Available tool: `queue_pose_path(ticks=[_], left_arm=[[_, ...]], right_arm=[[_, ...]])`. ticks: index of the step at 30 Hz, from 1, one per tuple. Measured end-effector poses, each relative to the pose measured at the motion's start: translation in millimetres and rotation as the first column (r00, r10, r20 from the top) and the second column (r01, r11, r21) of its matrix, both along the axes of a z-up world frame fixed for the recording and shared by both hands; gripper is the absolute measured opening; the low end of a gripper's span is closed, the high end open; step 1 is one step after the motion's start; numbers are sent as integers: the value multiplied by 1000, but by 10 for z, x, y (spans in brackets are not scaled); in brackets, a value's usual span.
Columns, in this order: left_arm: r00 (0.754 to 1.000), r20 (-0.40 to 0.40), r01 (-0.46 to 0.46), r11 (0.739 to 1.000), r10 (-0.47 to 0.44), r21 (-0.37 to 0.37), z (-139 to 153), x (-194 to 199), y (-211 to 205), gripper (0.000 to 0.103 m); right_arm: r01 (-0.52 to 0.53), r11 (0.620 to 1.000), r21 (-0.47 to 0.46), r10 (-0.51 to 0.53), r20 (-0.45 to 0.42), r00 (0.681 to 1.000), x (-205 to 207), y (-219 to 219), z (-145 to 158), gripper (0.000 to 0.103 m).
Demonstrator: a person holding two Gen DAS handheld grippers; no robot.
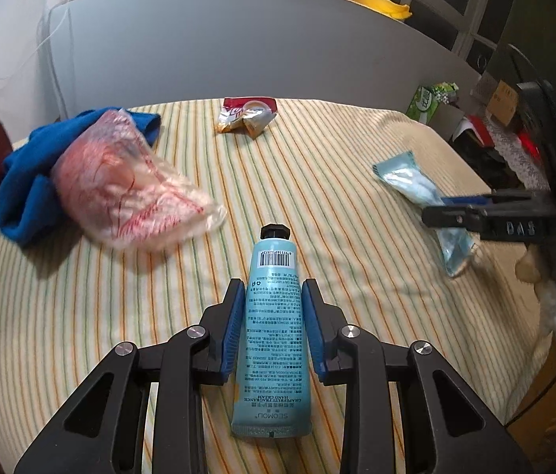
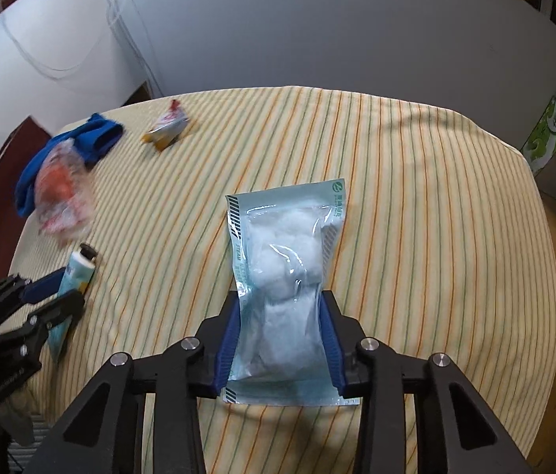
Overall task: Organize soft objects
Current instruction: 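Lift the cotton-ball bag and blue tube and carry both toward the shoebox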
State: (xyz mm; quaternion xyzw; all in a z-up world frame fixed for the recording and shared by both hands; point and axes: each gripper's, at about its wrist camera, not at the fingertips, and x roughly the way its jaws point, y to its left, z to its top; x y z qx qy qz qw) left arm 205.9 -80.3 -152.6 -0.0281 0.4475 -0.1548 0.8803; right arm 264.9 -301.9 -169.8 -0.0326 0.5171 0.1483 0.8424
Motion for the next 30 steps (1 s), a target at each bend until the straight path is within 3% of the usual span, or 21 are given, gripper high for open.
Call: queue_pose_path(ticks=[4, 16, 17, 19, 22, 24, 27, 29, 30], left_arm=[[1000, 8, -19, 1000, 19, -20, -2, -108, 40, 28], [997, 51, -60, 995, 65, -80, 172, -304, 176, 27], [996, 58, -61, 995, 66, -83, 199, -317, 193, 22], [995, 66, -66, 995, 71, -81, 224, -336, 220, 2], [996, 79, -47, 998, 51, -48, 203, -338, 218, 2], [999, 46, -18, 1000, 19, -19, 126, -312, 168, 3], [999, 43, -24, 1000, 25, -6, 133, -306, 167, 12], [999, 28, -17, 1000, 17, 10, 123, -299, 154, 26], [1000, 21, -12, 1000, 11, 18, 110, -291, 139, 27]], right_arm=[[15, 1000, 14, -16, 81, 997, -260, -43, 110, 33], [53, 988, 145, -67, 93, 993, -399, -191, 263, 31], [51, 986, 159, -68, 101, 993, -434, -196, 303, 31], [45, 985, 164, -66, 119, 991, -487, -182, 361, 31], [43, 983, 179, -66, 123, 990, -534, -161, 385, 31], [38, 983, 178, -60, 123, 991, -556, -134, 383, 31], [36, 982, 185, -59, 121, 991, -578, -118, 383, 31], [35, 982, 185, -58, 125, 990, -599, -116, 392, 31], [33, 982, 185, -57, 127, 990, -609, -116, 397, 31]])
